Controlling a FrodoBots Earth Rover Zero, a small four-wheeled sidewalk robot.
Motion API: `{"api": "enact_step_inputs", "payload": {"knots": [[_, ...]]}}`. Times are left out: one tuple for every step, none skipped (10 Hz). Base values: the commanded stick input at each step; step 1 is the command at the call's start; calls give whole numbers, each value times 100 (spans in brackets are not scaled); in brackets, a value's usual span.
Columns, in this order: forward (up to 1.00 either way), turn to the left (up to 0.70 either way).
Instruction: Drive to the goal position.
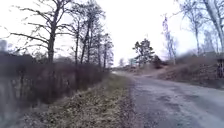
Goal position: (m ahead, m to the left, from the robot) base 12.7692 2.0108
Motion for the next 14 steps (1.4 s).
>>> {"api": "enact_step_inputs", "payload": {"knots": [[70, -34], [70, -34], [70, -34], [70, -34], [70, -13], [67, 1], [59, 1], [51, 1], [50, 1], [50, 1], [50, 1], [50, 1], [50, 1], [50, 1]]}}
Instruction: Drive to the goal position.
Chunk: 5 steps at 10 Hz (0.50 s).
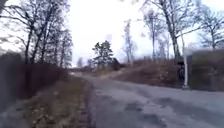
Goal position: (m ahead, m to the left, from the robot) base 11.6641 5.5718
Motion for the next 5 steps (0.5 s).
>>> {"api": "enact_step_inputs", "payload": {"knots": [[50, 1], [50, 1], [50, 1], [50, 1], [50, 1]]}}
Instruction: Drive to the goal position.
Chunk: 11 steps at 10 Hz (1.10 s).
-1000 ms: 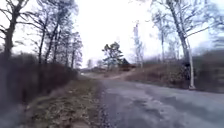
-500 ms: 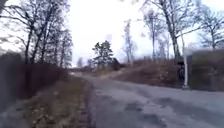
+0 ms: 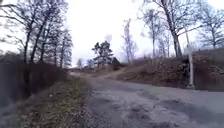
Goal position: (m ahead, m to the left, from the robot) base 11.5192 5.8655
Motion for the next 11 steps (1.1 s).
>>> {"api": "enact_step_inputs", "payload": {"knots": [[50, 1], [50, 1], [50, 1], [50, 1], [50, 1], [50, 1], [50, 1], [50, 1], [50, 1], [50, 1], [50, 1]]}}
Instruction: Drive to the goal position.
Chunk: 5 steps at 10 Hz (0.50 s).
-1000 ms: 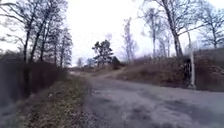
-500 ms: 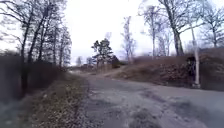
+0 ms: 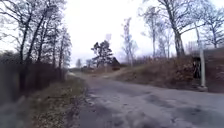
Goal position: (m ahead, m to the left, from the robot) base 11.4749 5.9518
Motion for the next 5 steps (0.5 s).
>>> {"api": "enact_step_inputs", "payload": {"knots": [[50, 1], [50, 1], [50, 1], [50, 1], [50, 1]]}}
